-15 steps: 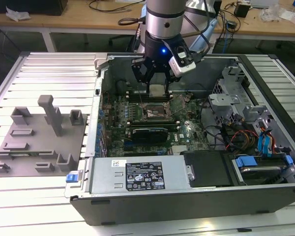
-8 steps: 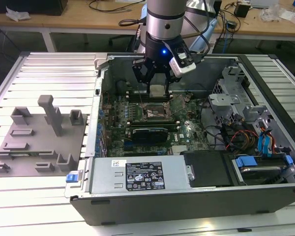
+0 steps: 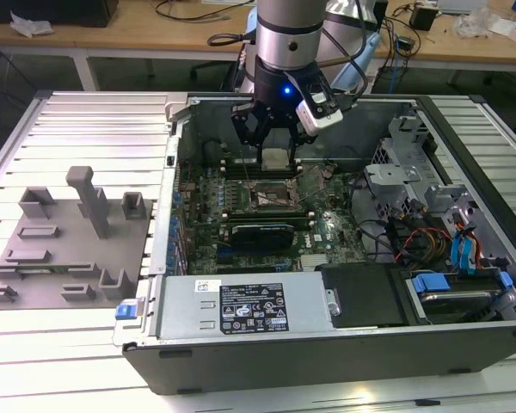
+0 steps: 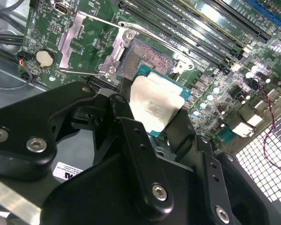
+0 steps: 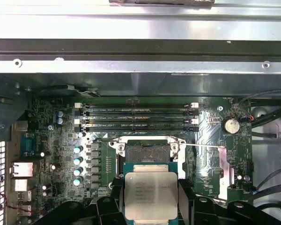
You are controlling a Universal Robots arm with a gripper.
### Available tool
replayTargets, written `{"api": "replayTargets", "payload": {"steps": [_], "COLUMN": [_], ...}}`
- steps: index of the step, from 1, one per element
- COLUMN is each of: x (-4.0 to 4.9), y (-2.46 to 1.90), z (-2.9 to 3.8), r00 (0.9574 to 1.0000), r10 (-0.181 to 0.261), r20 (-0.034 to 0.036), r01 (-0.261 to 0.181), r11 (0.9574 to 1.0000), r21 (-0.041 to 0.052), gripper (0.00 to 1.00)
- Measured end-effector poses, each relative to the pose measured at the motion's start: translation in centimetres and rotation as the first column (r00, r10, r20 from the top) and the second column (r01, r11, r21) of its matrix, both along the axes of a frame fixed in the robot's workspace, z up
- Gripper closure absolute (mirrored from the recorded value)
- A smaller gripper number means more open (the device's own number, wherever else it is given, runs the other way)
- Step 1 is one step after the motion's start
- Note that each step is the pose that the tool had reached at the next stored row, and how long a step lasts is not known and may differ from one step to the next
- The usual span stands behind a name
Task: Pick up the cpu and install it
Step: 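Place the cpu into insertion slot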
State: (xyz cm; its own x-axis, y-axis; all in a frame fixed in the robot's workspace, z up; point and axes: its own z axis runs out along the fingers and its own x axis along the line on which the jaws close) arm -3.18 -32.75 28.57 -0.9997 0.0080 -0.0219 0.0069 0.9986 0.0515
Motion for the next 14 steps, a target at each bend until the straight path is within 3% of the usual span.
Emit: {"api": "replayTargets", "payload": {"steps": [4,8,13,14], "x": [0.0,0.0,0.0,0.0], "y": [0.0,0.0,0.0,0.0], "z": [0.0,0.0,0.0,0.0], "r00": [1.0,0.9987,0.9897,0.9826], "r10": [-0.001,-0.052,-0.143,-0.186], "r20": [-0.0001,0.0,0.0,0.0], "r01": [0.001,0.052,0.143,0.186], "r11": [1.0,0.9987,0.9897,0.9826], "r21": [0.0002,0.0002,0.0001,0.0002], "gripper": [0.45,0.45,0.45,0.45]}}
